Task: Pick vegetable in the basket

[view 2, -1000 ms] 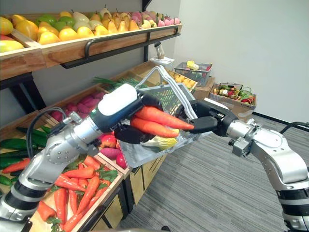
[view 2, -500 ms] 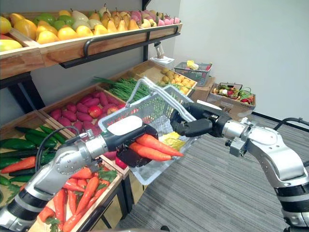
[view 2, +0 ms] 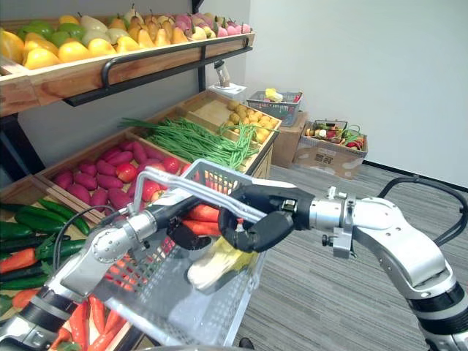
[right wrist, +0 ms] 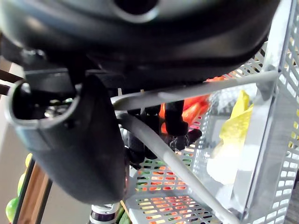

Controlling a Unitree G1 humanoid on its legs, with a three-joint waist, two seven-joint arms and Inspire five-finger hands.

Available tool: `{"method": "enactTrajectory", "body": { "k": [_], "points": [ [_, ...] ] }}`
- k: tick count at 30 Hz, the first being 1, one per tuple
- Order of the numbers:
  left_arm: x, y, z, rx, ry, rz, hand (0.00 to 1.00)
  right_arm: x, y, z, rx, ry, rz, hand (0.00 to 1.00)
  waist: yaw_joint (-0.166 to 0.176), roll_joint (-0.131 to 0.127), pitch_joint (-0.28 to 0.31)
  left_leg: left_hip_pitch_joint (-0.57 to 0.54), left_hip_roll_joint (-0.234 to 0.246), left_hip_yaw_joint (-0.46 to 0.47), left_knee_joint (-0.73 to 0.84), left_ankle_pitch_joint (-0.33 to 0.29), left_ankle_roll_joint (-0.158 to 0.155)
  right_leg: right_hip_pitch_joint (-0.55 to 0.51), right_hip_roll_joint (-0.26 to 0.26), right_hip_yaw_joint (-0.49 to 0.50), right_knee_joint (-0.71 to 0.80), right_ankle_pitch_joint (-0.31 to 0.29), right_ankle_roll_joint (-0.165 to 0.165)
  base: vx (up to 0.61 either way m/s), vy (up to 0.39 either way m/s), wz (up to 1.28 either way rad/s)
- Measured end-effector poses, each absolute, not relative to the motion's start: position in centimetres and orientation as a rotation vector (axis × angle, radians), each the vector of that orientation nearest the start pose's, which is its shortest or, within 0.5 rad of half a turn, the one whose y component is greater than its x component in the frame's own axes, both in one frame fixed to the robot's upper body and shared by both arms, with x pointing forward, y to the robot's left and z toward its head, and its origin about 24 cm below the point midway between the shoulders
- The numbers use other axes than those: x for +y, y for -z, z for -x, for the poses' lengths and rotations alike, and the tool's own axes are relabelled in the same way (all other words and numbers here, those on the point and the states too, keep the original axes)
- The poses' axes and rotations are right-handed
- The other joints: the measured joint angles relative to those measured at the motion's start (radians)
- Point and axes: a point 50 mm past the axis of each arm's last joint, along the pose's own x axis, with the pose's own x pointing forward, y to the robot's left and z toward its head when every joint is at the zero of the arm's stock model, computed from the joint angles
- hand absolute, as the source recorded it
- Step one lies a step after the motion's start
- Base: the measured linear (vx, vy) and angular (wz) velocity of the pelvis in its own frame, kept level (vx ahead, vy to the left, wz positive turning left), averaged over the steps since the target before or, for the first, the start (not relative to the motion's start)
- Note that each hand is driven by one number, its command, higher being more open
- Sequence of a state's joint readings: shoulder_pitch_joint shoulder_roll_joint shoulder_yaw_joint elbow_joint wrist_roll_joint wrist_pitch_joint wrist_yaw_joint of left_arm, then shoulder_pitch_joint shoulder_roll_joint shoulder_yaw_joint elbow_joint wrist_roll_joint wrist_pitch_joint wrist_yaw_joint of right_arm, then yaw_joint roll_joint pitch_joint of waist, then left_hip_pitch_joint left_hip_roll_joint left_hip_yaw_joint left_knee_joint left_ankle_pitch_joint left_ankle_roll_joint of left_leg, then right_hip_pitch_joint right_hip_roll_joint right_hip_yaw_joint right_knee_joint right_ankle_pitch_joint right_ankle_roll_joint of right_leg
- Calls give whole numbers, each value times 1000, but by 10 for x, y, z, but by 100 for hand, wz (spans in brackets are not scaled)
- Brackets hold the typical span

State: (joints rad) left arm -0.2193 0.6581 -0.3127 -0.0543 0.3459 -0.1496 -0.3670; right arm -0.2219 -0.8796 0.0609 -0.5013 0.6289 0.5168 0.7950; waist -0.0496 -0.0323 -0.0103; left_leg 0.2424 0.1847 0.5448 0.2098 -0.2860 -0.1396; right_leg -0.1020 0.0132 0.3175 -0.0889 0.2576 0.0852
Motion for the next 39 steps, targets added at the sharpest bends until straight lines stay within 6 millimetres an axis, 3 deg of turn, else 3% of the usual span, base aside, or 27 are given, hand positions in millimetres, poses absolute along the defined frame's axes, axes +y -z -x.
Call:
{"method": "enactTrajectory", "body": {
  "k": [5,6,9,17,20,23,29,33,37,39],
  "points": [
    [147,-128,-285,-319,689,-1158,100,-171,-167,-235,115,-1072,329,0,-6,8,5,3,0,5,-2,-1,-1,0,1,3,0,-1,-1,29,34,-2],
    [138,-144,-283,-381,737,-1180,100,-172,-165,-235,123,-1059,315,0,-8,14,8,5,1,7,-4,0,-2,0,4,5,0,-1,-1,33,29,-5],
    [122,-162,-271,-362,969,-1128,100,-178,-166,-238,108,-999,280,0,-9,25,13,16,2,18,-12,0,-4,2,9,12,0,-3,-3,45,42,-9],
    [118,-172,-260,-96,1283,-1101,100,-190,-161,-245,136,-892,215,0,-10,33,12,16,2,15,-13,1,-6,2,7,0,0,-9,-11,16,24,1],
    [102,-155,-231,25,1609,-1085,100,-211,-147,-258,202,-715,197,0,-5,33,9,15,2,7,-15,2,-6,0,3,-11,0,-13,-12,36,32,7],
    [104,-144,-227,141,1716,-1075,100,-216,-146,-260,224,-699,196,0,-9,37,6,13,4,7,-15,2,-8,-4,5,-13,0,-13,-12,41,36,1],
    [118,-130,-236,251,1663,-1021,100,-228,-143,-262,266,-675,172,0,-9,44,0,13,9,7,-17,5,-12,-7,3,-45,0,-14,-12,6,5,0],
    [124,-127,-233,236,1604,-873,100,-234,-149,-262,261,-662,199,0,-9,48,-3,1,10,5,-17,5,-14,-19,4,-47,0,-13,-12,16,13,1],
    [131,-160,-239,28,1355,-745,100,-255,-168,-262,189,-566,193,0,-2,49,-3,-5,14,-9,-17,5,-14,-18,4,-58,1,-9,-7,26,23,8],
    [149,-207,-253,-184,1079,-673,100,-273,-179,-257,131,-485,176,0,9,48,-3,-13,16,-15,-16,5,-14,-17,4,-64,3,-9,-7,5,25,7]
  ]
}}
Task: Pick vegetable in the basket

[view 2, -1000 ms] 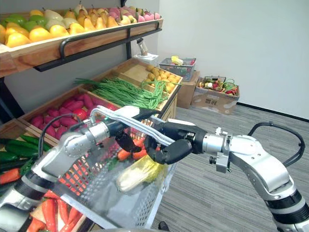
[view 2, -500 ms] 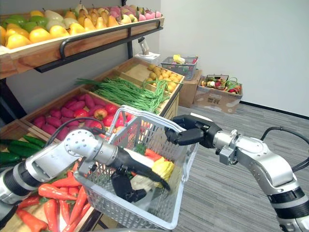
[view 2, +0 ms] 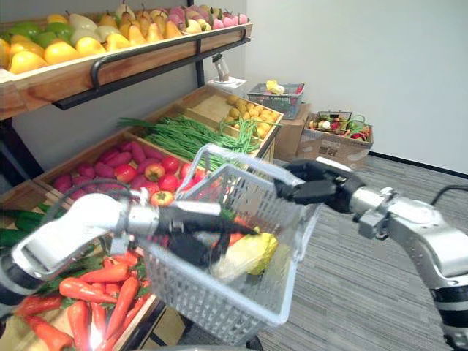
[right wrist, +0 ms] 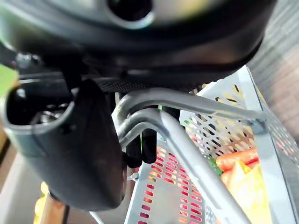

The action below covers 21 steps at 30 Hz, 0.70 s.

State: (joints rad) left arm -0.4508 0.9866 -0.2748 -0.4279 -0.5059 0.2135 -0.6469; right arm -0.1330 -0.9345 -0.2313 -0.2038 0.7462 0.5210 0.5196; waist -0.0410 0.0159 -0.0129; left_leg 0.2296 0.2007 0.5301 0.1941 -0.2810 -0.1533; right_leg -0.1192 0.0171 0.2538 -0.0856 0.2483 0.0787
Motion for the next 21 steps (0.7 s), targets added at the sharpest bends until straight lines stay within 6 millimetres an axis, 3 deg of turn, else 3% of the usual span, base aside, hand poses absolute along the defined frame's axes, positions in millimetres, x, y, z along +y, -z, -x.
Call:
{"method": "enactTrajectory", "body": {
  "k": [1,3,4,7,9,12,15,21],
  "points": [
    [159,-221,-257,-243,989,-663,100,-278,-181,-255,118,-459,170,0,2,0,0,-2,1,-2,1,0,0,0,0,-1,0,0,0,-13,21,6],
    [208,-268,-266,-424,647,-627,100,-300,-184,-248,79,-352,125,0,2,0,0,-2,2,-8,1,0,0,4,-1,-6,0,-1,-1,-16,22,8],
    [247,-289,-267,-505,420,-590,100,-316,-184,-242,61,-279,105,0,2,0,1,-1,2,-14,1,0,0,9,-2,-10,0,-1,-1,-14,25,9],
    [288,-306,-254,-593,191,-558,100,-333,-181,-231,64,-176,113,0,8,-6,5,5,2,-19,1,0,1,19,-4,-14,-3,-2,-3,-10,31,6],
    [294,-310,-244,-653,157,-575,100,-341,-174,-225,96,-121,126,0,18,-19,9,7,0,-22,1,0,1,22,-6,-16,-3,-3,-4,-7,40,5],
    [284,-307,-238,-684,203,-610,100,-345,-160,-218,156,-84,151,0,31,-35,15,0,-4,-35,4,0,1,23,-15,-26,-4,-3,-3,-10,50,11],
    [272,-301,-233,-698,250,-637,100,-346,-154,-216,175,-62,149,0,29,-24,23,-2,-9,-43,1,0,2,23,-21,-30,-4,-4,-1,16,60,6],
    [273,-287,-233,-691,229,-563,100,-345,-146,-213,187,-57,123,0,28,-5,40,-2,-9,-52,-1,1,4,28,-22,-36,-3,-5,-1,-1,35,4]
  ]
}}
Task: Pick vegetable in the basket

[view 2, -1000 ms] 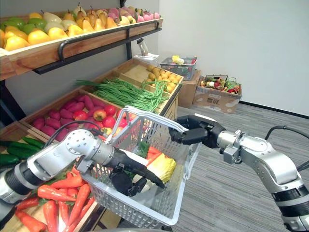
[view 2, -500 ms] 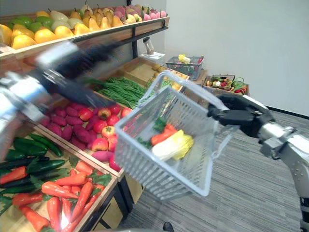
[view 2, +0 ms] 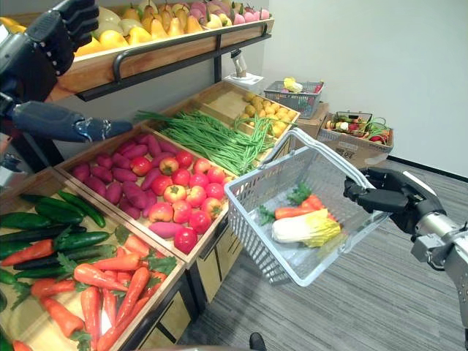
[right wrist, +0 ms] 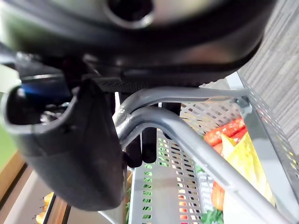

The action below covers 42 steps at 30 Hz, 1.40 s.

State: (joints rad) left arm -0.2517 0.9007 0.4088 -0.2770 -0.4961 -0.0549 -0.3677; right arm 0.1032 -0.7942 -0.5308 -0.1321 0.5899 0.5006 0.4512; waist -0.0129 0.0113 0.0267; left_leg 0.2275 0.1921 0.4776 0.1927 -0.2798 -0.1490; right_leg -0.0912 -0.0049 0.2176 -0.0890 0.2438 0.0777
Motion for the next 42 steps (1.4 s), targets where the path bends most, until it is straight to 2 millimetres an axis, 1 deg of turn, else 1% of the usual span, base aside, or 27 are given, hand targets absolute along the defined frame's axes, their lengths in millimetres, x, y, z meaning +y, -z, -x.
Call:
{"method": "enactTrajectory", "body": {
  "k": [3,4,5,6,7,8,9,10,12,14,15,17,18,22,24,25,27,29,30,32,34,35,36,37,39,40,42],
  "points": [
    [273,-248,-222,-575,225,-509,100,-342,-126,-204,218,-31,62,0,5,-3,11,-1,1,-10,3,-1,2,6,-3,-9,0,-3,0,-19,33,8],
    [273,-239,-219,-550,222,-492,100,-342,-123,-201,225,-22,50,0,6,-5,14,-4,1,-14,4,-1,3,6,-5,-13,0,-3,0,-13,27,16],
    [273,-221,-213,-496,206,-468,100,-342,-115,-193,237,-2,13,0,10,-10,24,-6,0,-24,5,-2,3,9,-8,-21,0,-9,-4,-15,36,17],
    [275,-203,-207,-440,173,-446,100,-344,-107,-185,251,23,-21,0,16,-15,30,-10,1,-30,7,-2,4,9,-9,-25,0,-9,-4,-13,35,17],
    [276,-195,-204,-413,151,-425,100,-345,-104,-182,256,40,-34,0,19,-18,33,-14,1,-34,8,-2,4,8,-11,-29,0,-10,-4,-5,39,20],
    [280,-179,-198,-366,100,-367,100,-348,-99,-176,257,80,-60,0,22,-22,40,-24,1,-49,12,-2,5,7,-16,-41,0,-13,-4,0,30,23],
    [282,-172,-195,-347,74,-337,100,-349,-97,-173,256,101,-73,0,22,-23,42,-30,0,-55,14,-2,6,6,-18,-47,0,-14,-4,11,52,28],
    [291,-152,-182,-303,-16,-236,100,-352,-91,-168,254,156,-106,0,24,-25,49,-36,0,-64,18,-2,7,6,-21,-53,0,-13,0,13,45,18],
    [297,-141,-174,-273,-71,-189,100,-355,-87,-164,254,188,-127,0,29,-24,49,-37,-1,-72,18,-2,7,7,-21,-57,0,-14,0,18,44,10],
    [305,-127,-162,-260,-115,-40,100,-359,-78,-160,262,239,-158,0,38,-26,50,-41,-2,-83,17,-3,8,9,-24,-66,0,-15,-1,16,51,13],
    [307,-122,-154,-287,-130,67,100,-360,-72,-157,263,263,-182,0,42,-27,51,-42,-2,-91,17,-3,9,11,-27,-72,0,-18,1,6,45,15],
    [311,-116,-145,-330,-153,168,100,-362,-61,-153,276,302,-218,0,52,-28,51,-43,-4,-108,18,-4,12,19,-32,-84,0,-23,1,-8,46,22],
    [314,-114,-142,-336,-179,164,100,-362,-54,-151,289,326,-243,0,59,-28,51,-43,-5,-115,19,-5,14,24,-34,-90,0,-26,2,-22,47,21],
    [327,-105,-134,-299,-288,101,100,-365,-42,-147,322,381,-278,0,69,-26,50,-63,-13,-148,25,-6,22,25,-48,-113,0,-31,0,-41,39,23],
    [335,-96,-130,-262,-360,84,100,-368,-35,-145,343,408,-299,0,71,-27,50,-73,-18,-168,27,-5,26,25,-57,-129,0,-33,3,-20,32,22],
    [345,-85,-121,-226,-449,89,100,-369,-26,-144,364,437,-333,0,73,-26,50,-77,-21,-178,27,-5,28,26,-62,-136,0,-34,4,-3,31,16],
    [352,-77,-114,-210,-521,101,100,-369,-18,-141,383,453,-358,0,76,-26,50,-83,-22,-186,27,-4,29,26,-65,-145,0,-34,7,3,26,16],
    [368,-60,-95,-173,-699,129,100,-366,-2,-134,422,481,-410,0,83,-25,50,-90,-23,-198,26,-3,30,26,-68,-157,0,-38,10,17,17,16],
    [372,-56,-89,-169,-748,142,100,-364,1,-133,431,488,-422,0,86,-25,50,-91,-23,-200,26,-3,30,26,-69,-160,0,-39,11,23,12,15],
    [384,-37,-60,-188,-963,237,100,-359,16,-126,463,513,-472,0,87,-24,50,-94,-23,-220,23,-2,33,34,-72,-181,0,-46,13,26,5,24],
    [387,-25,-38,-221,-1127,315,100,-356,23,-123,474,529,-495,0,87,-21,48,-93,-23,-232,19,-1,35,41,-75,-192,0,-52,13,24,3,23],
    [388,-13,-17,-253,-1280,393,100,-354,27,-121,477,543,-505,0,87,-18,45,-93,-24,-240,15,0,37,45,-78,-204,0,-57,15,25,6,23],
    [388,0,7,-275,-1440,453,100,-353,30,-120,473,553,-515,0,87,-14,41,-91,-25,-246,9,3,40,49,-80,-211,0,-62,17,27,6,21],
    [387,6,18,-276,-1518,474,100,-353,30,-119,471,558,-518,0,87,-12,40,-88,-25,-248,6,3,41,51,-80,-215,0,-64,18,27,5,17],
    [375,35,61,-233,-1788,562,100,-354,34,-115,465,584,-521,0,94,-5,35,-74,-27,-260,-6,7,45,68,-83,-229,0,-74,27,28,5,18],
    [370,44,70,-207,-1852,591,100,-354,35,-115,466,587,-522,0,94,-5,35,-70,-27,-265,-12,9,45,72,-84,-234,-1,-77,29,23,7,19],
    [348,69,99,-109,-2050,663,100,-354,37,-118,459,589,-534,0,110,-6,27,-62,-32,-268,-31,17,49,75,-87,-238,-1,-81,31,8,11,10]
  ]
}}
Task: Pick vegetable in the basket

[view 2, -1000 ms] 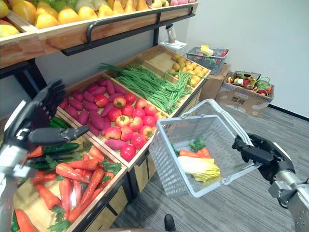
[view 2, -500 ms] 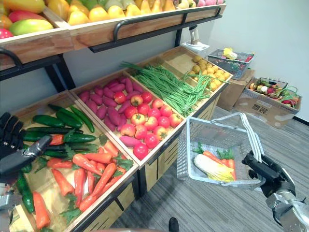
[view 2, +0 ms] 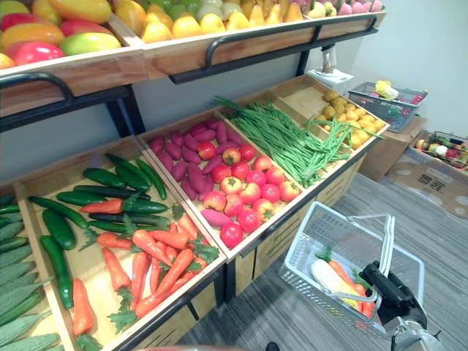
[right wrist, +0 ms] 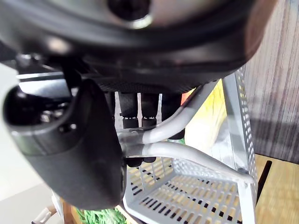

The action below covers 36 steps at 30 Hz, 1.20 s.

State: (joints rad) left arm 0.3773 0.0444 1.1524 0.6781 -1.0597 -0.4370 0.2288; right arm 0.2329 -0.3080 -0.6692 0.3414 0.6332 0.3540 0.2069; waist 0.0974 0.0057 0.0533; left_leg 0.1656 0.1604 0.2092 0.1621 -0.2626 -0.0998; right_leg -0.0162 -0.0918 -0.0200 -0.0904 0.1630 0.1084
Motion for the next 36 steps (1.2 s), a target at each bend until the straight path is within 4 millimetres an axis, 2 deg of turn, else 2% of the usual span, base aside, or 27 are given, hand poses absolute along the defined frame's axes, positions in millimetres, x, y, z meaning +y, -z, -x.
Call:
{"method": "enactTrajectory", "body": {
  "k": [1,3,7,12,18,20,22,24,27,30,33,36],
  "points": [
    [343,73,104,-97,-2093,681,100,-354,37,-120,454,588,-538,0,2,-2,0,1,-2,0,-6,4,0,-1,-2,0,0,0,0,0,0,0],
    [321,92,121,-27,-2244,788,100,-353,35,-130,429,577,-550,0,2,-5,-1,9,-7,0,-26,15,1,-2,-5,-1,0,0,0,0,0,0],
    [283,116,126,132,-2377,933,100,-351,40,-137,415,577,-613,0,4,-22,-16,15,-12,-3,-45,25,-2,-1,-9,-4,-1,0,0,-11,2,2],
    [275,125,117,243,-2339,999,100,-348,46,-137,438,589,-639,0,2,-20,-17,26,-20,-1,-66,32,-2,2,-15,-2,-1,0,0,-6,1,0],
    [274,138,80,441,-1998,971,100,-341,57,-135,490,588,-660,0,-13,31,-12,27,-20,-2,-71,36,-6,-1,-14,-2,0,-2,3,0,0,0],
    [269,141,72,486,-1902,959,100,-335,61,-136,521,576,-658,0,-23,34,-9,27,-20,-3,-72,38,-7,-2,-14,-1,0,-2,3,0,0,0],
    [262,144,69,520,-1844,947,100,-330,65,-137,544,565,-659,0,-26,33,-9,27,-21,-2,-72,38,-7,-2,-14,0,-1,-2,3,0,0,0],
    [253,148,59,614,-1684,891,100,-321,70,-138,548,553,-678,0,-26,29,-6,27,-22,-2,-72,38,-7,-3,-15,2,-2,-2,3,-34,-6,-1],
    [246,150,52,658,-1573,836,100,-312,74,-140,558,535,-687,0,-27,28,-3,27,-23,0,-73,38,-7,-5,-15,5,-4,-2,3,-23,-5,-2],
    [230,155,39,781,-1391,778,100,-299,81,-140,563,535,-717,0,-29,26,3,27,-23,3,-73,37,-8,-7,-14,12,-1,0,6,-4,-3,-3],
    [210,162,13,885,-1149,741,100,-284,87,-143,587,513,-738,0,-38,10,16,30,-24,11,-73,37,-9,-9,-13,21,0,1,7,-3,1,-7],
    [204,162,-7,897,-1005,700,100,-276,89,-143,585,510,-760,0,-47,-3,35,43,-25,30,-69,31,-10,-9,-9,43,0,3,9,1,10,-19]
  ]
}}
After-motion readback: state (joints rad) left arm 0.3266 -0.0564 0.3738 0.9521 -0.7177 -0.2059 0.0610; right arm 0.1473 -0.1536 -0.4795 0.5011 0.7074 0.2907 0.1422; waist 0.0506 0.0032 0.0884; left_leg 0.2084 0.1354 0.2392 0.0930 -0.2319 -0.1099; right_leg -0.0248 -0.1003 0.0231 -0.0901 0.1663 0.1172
